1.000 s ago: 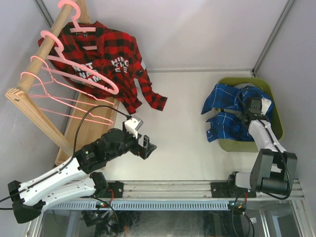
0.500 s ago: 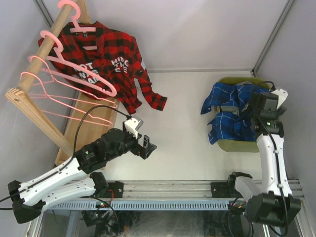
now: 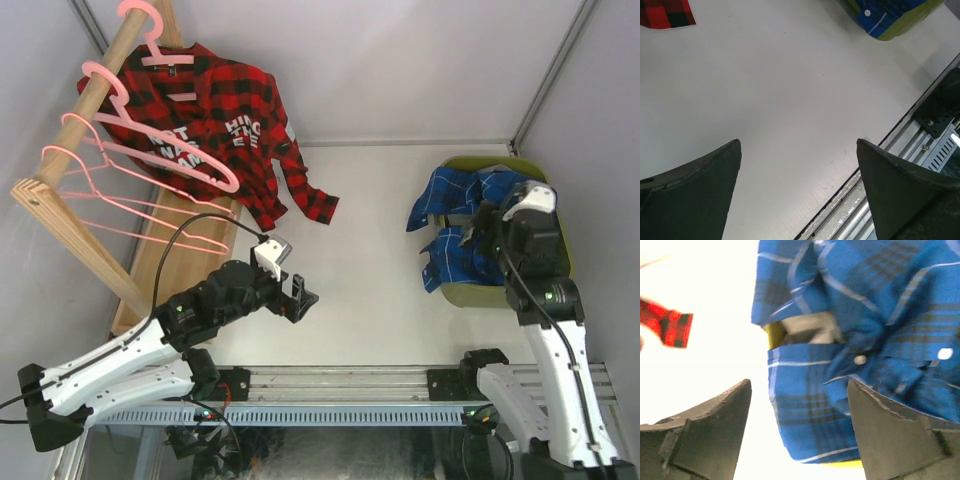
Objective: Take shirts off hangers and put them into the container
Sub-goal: Place the shirt in the bin.
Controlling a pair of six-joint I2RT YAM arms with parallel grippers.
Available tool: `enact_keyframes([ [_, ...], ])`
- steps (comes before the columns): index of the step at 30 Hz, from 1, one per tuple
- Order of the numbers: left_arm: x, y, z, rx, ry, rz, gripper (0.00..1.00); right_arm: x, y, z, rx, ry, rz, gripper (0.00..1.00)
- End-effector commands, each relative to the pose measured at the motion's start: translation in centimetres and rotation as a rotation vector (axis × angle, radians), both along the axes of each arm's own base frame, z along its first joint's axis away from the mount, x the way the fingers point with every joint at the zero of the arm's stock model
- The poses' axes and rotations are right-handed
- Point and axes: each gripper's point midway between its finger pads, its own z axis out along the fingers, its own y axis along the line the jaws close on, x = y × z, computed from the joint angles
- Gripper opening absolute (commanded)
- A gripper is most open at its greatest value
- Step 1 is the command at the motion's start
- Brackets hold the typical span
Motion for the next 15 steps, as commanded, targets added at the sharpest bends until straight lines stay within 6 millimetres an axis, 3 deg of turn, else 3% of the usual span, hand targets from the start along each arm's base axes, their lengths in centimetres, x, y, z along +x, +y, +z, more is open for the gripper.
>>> enact_keyframes([
  [1,0.1,-0.5,-0.1,-0.025,0.003,-0.002,1.0,-1.1,4.4,-1.4,-0.082,0.029,0.195,0.73],
  [4,0.3,-0.6,0.0,-0.019,0.001,0.004,1.0,-1.7,6.3,-3.1,-0.123,0.1,0.277,0.61],
  [7,0.5,-0.8,0.3,-0.02,-0.005,0.004,1.0,-1.9,6.9,-5.3,-0.201,0.204,0.285,0.54],
  [11,0.4,-0.8,0.4,-0.011,-0.004,0.002,1.0,-1.6,6.4,-7.6,-0.322,0.316,0.252,0.51],
  [15,0.4,-0.1,0.8,-0.013,-0.013,0.018,1.0,-0.9,5.9,-7.8,-0.348,0.307,0.2,0.42],
])
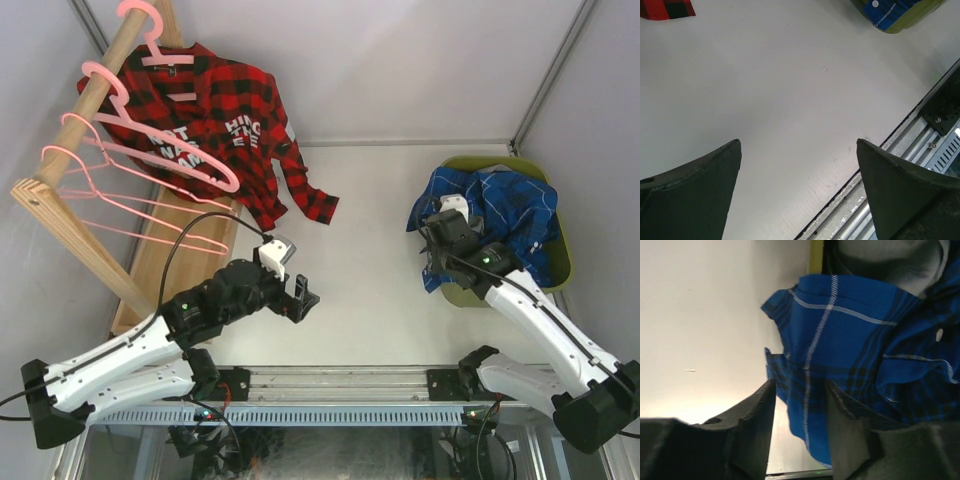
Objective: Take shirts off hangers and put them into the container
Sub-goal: Place the shirt in the bin.
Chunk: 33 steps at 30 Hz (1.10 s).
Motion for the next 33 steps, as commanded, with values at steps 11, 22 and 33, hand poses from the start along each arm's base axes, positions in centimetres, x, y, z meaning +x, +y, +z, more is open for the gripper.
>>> enact_keyframes([
  [11,0.4,0.7,1.8,-0.042,-0.048,0.036,1.0,1.0,-1.4,1.2,-0.032,-0.114,-0.078,0.0],
  [22,0.4,0.6,2.1,-0.046,-0.05,0.038,1.0,2.1,-7.8,6.5,-0.024,-0.346,-0.318,0.0],
  [33,0.4,0.3,2.1,-0.045,-0.042,0.031,1.0,2.1,-7.6,-3.6,0.148,0.019,-0.341,0.0],
])
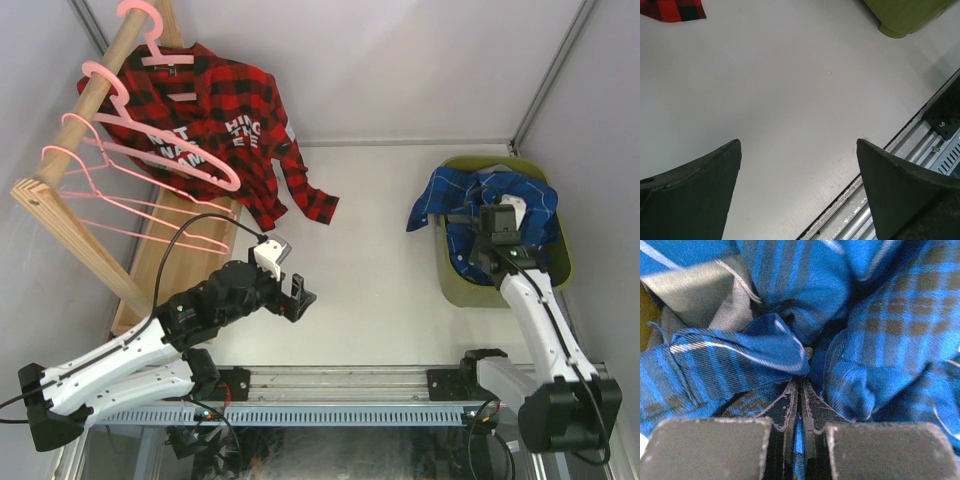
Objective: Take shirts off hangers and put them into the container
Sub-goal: Place the shirt in the bin.
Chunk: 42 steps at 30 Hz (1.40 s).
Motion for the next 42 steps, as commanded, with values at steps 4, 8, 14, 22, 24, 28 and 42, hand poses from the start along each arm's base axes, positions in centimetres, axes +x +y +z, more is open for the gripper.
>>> enact_keyframes([
  [4,0.3,-0.5,1.8,-0.044,-0.026,0.001,1.0,0.9,1.7,-0.9,0.06,0.025,0.04,0.1],
  [8,0.3,-0.3,1.6,-0.042,-0.029,0.007,1.0,1.6,1.6,4.3,0.063,-0.152,0.054,0.26],
  [14,0.3,-0.5,1.5,-0.038,-0.024,0.001,1.0,2.6,5.2,9.0,0.188,-0.293,0.21,0.56],
  [22,0.2,-0.2,1.6,-0.044,-0.03,0.007,1.0,7.0,10.4,9.5,0.149,-0.263,0.383,0.54],
  [24,0.2,0.0,1.6,-0.043,-0.032,0.012,1.0,8.6,10.0,9.4,0.078,-0.216,0.33,0.53],
  [28,0.1,0.4,1.7,-0.047,-0.034,0.022,1.0,12.2,9.3,8.7,-0.007,-0.203,0.253,0.53],
  [42,0.0,1.2,1.6,-0.049,-0.039,0.042,1.0,17.6,8.3,4.6,-0.043,-0.102,0.221,0.35],
])
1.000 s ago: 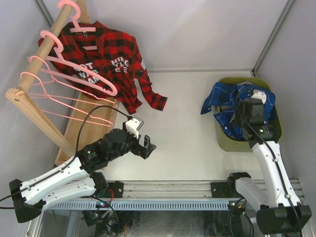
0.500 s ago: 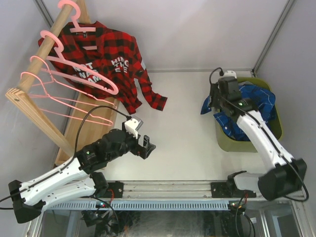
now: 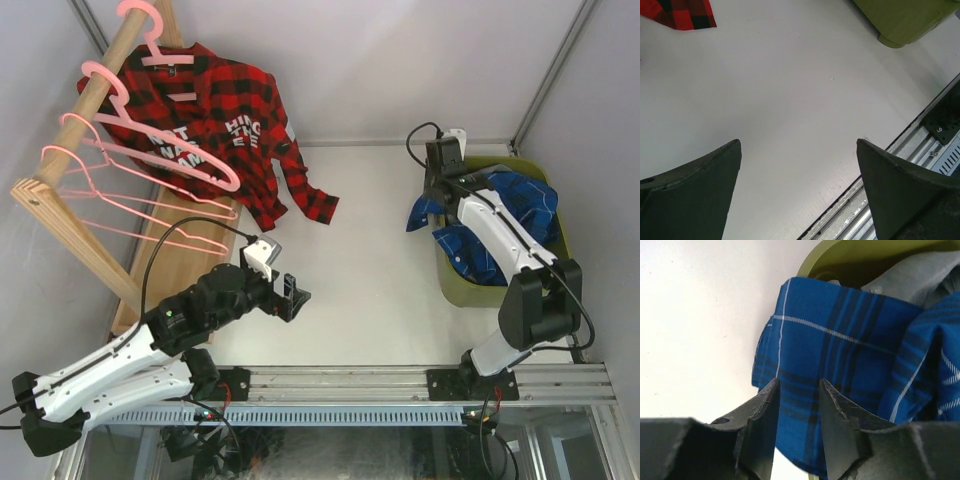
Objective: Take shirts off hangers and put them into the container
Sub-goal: Place the shirt in the bin.
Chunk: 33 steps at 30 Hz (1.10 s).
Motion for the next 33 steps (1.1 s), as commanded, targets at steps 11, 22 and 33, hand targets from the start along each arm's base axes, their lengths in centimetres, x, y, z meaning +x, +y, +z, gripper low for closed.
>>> enact_keyframes([
  [11,0.0,0.4,0.3,-0.02,-0.004,0.022,1.0,1.8,0.0,0.0,0.053,0.011,0.014,0.3],
  [22,0.0,0.3,0.6,-0.029,-0.005,0.02,1.0,1.9,0.4,-0.6,0.073,0.041,0.021,0.32],
  [33,-0.1,0.4,0.5,-0.029,-0.003,0.023,1.0,1.6,-0.4,3.4,0.068,-0.072,-0.011,0.0],
])
